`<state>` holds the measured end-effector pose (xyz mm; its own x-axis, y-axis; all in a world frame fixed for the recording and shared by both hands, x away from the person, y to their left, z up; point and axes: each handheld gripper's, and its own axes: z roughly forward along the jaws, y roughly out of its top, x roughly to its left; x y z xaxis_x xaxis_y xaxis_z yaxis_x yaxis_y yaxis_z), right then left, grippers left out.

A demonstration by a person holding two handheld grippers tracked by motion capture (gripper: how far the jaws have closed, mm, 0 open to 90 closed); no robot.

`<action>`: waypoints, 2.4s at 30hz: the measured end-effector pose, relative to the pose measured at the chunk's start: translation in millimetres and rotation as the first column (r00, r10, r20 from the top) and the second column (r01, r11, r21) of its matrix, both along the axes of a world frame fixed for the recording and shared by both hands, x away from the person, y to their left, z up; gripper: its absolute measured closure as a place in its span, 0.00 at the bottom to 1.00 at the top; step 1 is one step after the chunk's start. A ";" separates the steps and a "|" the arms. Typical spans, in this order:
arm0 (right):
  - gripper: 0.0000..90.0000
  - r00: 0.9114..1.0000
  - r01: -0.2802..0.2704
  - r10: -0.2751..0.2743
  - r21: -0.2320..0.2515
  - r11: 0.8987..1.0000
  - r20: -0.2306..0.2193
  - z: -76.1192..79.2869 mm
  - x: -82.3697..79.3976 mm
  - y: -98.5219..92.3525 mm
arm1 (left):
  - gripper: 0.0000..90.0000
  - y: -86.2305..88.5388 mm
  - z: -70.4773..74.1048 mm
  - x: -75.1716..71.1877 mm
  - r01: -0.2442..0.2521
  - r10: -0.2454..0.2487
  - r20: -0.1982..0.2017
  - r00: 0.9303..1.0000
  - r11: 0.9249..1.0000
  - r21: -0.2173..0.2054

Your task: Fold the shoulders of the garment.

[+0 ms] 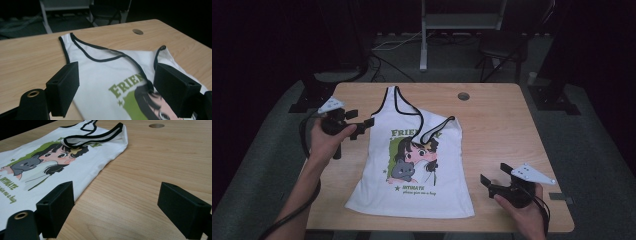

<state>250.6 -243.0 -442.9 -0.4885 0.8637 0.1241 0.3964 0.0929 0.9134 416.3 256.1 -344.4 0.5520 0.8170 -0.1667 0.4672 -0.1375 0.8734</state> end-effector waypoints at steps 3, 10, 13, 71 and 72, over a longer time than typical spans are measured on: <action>0.15 1.000 -0.004 0.004 -0.002 1.000 0.001 0.0 -0.6 0.0 | 0.23 -3.8 -3.2 27.1 -0.033 0.033 -0.053 0.998 0.999 -0.010; 0.15 1.000 -0.022 0.022 -0.001 1.000 0.000 0.0 -1.0 1.3 | 0.23 -14.7 -7.3 80.7 -0.095 0.097 -0.129 0.987 0.995 0.018; 0.15 1.000 -0.030 0.030 0.001 1.000 0.001 0.0 -1.4 1.4 | 0.24 -18.7 -12.2 99.9 -0.114 0.119 -0.159 0.980 0.993 0.040; 0.15 0.998 -0.070 0.070 -0.026 0.997 0.005 0.2 -3.4 6.1 | 0.97 -39.6 -55.6 152.9 -0.105 0.120 -0.262 0.958 0.992 0.071; 0.15 0.997 -0.071 0.071 -0.027 0.997 0.005 0.2 -3.4 5.9 | 0.97 -39.2 -53.2 151.2 -0.096 0.110 -0.255 0.961 0.993 0.068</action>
<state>247.2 -237.0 -442.7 -0.5497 0.8295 0.0985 0.3821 0.1448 0.9127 567.5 216.9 -397.6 0.4086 0.8790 -0.2456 0.6896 -0.1211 0.7140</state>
